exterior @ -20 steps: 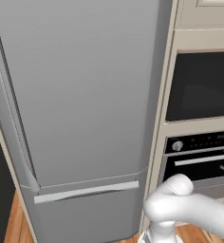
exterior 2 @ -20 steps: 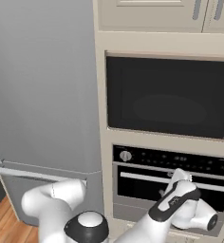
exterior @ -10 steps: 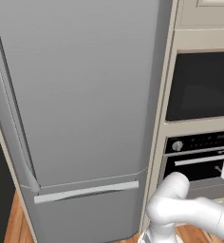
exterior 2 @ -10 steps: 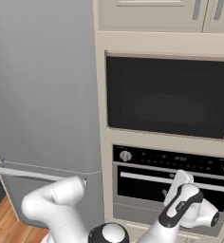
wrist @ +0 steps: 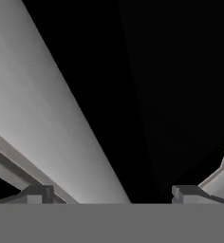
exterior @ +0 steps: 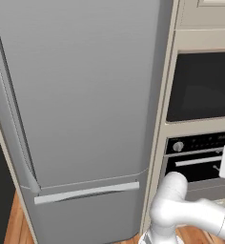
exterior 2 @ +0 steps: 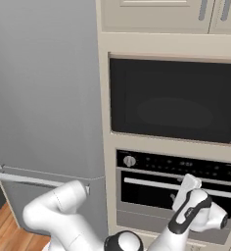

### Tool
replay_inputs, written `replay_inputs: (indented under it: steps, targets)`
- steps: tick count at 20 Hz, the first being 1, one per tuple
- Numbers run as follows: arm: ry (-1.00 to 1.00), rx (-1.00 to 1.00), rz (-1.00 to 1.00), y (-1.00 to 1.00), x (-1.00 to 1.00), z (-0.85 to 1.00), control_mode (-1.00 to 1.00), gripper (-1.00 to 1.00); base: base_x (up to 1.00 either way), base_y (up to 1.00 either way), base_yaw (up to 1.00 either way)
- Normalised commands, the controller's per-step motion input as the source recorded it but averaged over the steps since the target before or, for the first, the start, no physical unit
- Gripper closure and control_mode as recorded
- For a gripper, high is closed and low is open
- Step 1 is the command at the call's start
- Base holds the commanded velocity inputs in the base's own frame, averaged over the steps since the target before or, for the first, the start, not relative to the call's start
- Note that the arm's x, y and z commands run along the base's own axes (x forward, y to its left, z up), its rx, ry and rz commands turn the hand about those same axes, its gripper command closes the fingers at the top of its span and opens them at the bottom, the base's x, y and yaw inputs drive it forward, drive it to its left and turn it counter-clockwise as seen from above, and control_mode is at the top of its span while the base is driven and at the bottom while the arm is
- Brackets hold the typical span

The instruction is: Take the fish from the oven and place it on the plate on the counter.

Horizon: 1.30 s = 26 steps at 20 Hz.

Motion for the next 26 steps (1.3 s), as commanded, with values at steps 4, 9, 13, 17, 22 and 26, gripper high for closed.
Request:
replay_inputs:
  steps: [4, 9, 13, 17, 22, 26]
  targets:
    - [0.0, 0.05, 0.0, -0.51, 0.1, -0.34, -1.0, -1.0, 0.0, 0.0, 0.0]
    - [-0.03, 0.02, -0.01, -0.15, 0.15, -0.24, -1.0, -1.0, 0.0, 0.0, 0.0]
    - [-0.15, 0.02, -0.11, 0.08, 0.31, -0.29, -1.0, -1.0, 0.0, 0.0, 0.0]
    - [-0.09, 0.0, -0.21, 0.18, 0.39, -0.2, -1.0, -1.0, 0.0, 0.0, 0.0]
    - [0.0, 0.0, -0.32, 0.24, 0.43, -0.09, -1.0, -1.0, 0.0, 0.0, 0.0]
    - [0.0, 0.0, -0.38, 0.41, 0.46, -0.08, -1.0, -1.0, 0.0, 0.0, 0.0]
